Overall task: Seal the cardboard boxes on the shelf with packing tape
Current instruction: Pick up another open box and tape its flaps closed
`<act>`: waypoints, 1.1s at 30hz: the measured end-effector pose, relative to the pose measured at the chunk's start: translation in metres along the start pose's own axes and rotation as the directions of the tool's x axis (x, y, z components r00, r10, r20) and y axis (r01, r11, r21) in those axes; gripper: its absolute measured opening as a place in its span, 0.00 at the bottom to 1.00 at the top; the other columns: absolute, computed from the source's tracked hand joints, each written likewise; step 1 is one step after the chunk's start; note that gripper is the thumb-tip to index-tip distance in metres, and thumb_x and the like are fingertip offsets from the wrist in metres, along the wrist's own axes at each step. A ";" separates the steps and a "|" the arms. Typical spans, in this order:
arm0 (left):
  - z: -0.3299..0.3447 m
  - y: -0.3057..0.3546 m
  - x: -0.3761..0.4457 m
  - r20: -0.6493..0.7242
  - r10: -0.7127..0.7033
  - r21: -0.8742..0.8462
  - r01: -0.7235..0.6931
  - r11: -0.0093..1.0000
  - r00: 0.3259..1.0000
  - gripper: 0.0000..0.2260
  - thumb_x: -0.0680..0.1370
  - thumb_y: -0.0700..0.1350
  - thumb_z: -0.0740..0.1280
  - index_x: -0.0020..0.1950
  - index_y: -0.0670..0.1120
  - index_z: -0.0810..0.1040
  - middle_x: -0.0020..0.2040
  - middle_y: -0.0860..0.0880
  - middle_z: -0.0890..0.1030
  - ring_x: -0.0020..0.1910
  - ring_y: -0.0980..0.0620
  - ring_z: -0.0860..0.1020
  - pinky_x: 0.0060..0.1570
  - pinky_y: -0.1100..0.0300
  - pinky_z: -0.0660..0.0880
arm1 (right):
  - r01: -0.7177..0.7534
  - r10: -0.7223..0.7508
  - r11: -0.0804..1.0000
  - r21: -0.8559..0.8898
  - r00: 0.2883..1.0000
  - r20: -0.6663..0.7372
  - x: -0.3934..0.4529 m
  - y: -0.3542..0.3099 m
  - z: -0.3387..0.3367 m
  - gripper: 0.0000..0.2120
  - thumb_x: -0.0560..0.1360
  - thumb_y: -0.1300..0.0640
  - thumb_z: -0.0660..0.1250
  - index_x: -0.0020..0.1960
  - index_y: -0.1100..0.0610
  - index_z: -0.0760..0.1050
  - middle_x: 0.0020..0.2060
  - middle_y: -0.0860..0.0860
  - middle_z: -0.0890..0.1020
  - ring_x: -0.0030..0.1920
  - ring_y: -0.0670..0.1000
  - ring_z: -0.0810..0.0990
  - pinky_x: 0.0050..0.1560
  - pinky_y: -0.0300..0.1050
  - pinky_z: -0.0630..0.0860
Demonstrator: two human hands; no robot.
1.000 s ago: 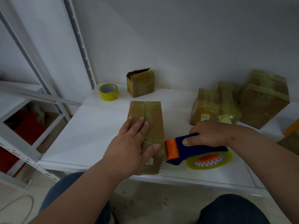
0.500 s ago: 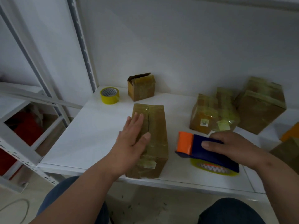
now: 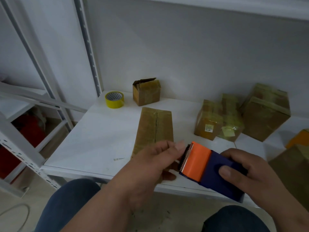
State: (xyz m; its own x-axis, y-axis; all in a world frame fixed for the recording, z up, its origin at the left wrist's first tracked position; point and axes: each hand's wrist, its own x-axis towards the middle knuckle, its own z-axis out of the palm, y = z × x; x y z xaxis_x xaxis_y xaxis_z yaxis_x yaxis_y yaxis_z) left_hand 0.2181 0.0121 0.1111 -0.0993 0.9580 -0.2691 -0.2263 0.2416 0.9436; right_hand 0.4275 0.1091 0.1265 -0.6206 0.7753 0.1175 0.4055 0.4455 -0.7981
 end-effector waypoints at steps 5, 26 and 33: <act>0.003 -0.006 -0.003 0.081 -0.054 -0.223 0.071 0.972 0.995 0.12 0.69 0.51 0.76 0.44 0.46 0.80 0.40 0.48 0.80 0.37 0.54 0.76 0.38 0.61 0.73 | -0.027 0.025 0.997 0.066 0.999 0.035 -0.007 -0.002 0.004 0.29 0.59 0.22 0.63 0.42 0.46 0.79 0.32 0.49 0.81 0.29 0.46 0.78 0.29 0.35 0.71; -0.002 -0.002 -0.009 -0.331 0.144 0.342 -0.024 0.939 0.933 0.08 0.78 0.46 0.68 0.40 0.50 0.83 0.37 0.50 0.84 0.38 0.51 0.83 0.40 0.62 0.81 | -0.007 0.033 0.983 -0.182 0.989 0.143 -0.004 -0.016 0.003 0.31 0.58 0.18 0.57 0.48 0.39 0.75 0.35 0.42 0.83 0.34 0.45 0.82 0.30 0.35 0.75; -0.030 0.020 -0.013 -0.424 0.225 0.209 -0.147 0.967 0.877 0.07 0.77 0.40 0.68 0.40 0.42 0.82 0.32 0.47 0.81 0.30 0.52 0.76 0.34 0.61 0.78 | -0.052 0.075 0.983 -0.178 0.989 0.125 0.003 -0.016 -0.022 0.33 0.51 0.17 0.61 0.47 0.36 0.77 0.37 0.43 0.84 0.33 0.43 0.82 0.33 0.39 0.78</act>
State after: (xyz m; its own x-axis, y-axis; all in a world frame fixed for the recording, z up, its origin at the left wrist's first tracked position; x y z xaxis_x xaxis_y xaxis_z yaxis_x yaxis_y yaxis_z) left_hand 0.1859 -0.0003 0.1280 -0.5493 0.8289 -0.1057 -0.0022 0.1251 0.9921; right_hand 0.4337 0.1135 0.1527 -0.6674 0.7445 -0.0176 0.5505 0.4773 -0.6849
